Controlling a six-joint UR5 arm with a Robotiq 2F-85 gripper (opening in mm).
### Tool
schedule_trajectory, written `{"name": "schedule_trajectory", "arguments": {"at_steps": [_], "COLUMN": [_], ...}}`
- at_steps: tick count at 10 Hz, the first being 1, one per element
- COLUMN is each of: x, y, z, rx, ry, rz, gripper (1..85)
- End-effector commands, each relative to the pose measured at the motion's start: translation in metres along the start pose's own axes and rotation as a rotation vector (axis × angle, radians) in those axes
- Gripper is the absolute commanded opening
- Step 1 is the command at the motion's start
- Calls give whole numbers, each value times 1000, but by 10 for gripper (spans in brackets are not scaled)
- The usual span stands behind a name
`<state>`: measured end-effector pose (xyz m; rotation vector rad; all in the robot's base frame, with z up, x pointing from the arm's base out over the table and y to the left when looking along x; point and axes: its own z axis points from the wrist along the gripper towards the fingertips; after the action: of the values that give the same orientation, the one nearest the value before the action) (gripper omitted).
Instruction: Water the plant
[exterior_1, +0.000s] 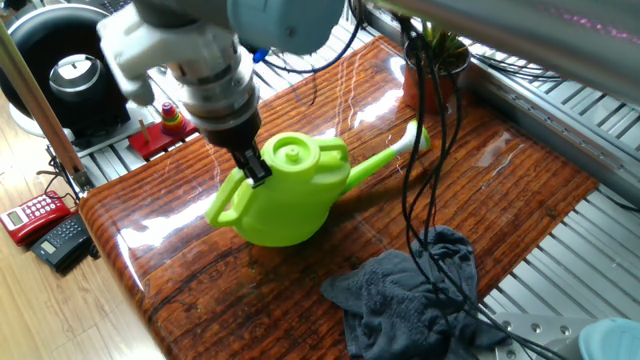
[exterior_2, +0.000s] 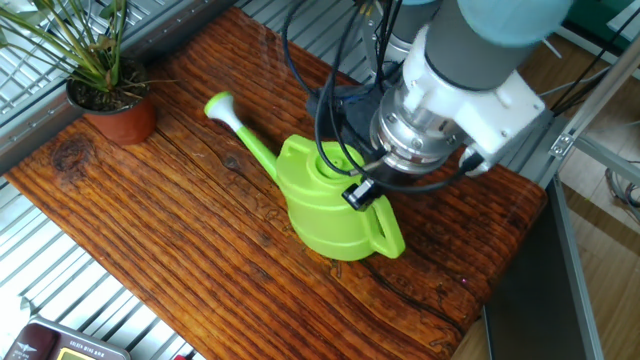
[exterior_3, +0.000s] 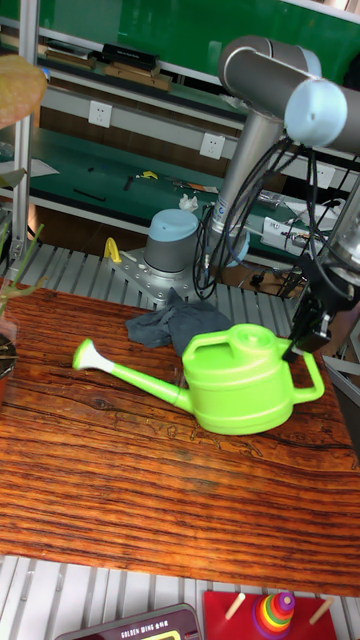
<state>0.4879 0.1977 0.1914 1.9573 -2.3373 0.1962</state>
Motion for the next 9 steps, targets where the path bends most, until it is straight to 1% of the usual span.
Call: {"name": "schedule_trajectory", "arguments": {"at_steps": [1, 3, 4, 6, 8, 9], "x": [7, 7, 0, -25, -34, -39], "y": [4, 4, 4, 4, 2, 2], "z": [-16, -16, -14, -1, 4, 4], "rx": [-19, -20, -18, -10, -4, -1], "ry": [-8, -6, -24, -91, -105, -103], "rz": [3, 4, 13, 67, 83, 94], "gripper": [10, 10, 10, 10, 10, 10]}}
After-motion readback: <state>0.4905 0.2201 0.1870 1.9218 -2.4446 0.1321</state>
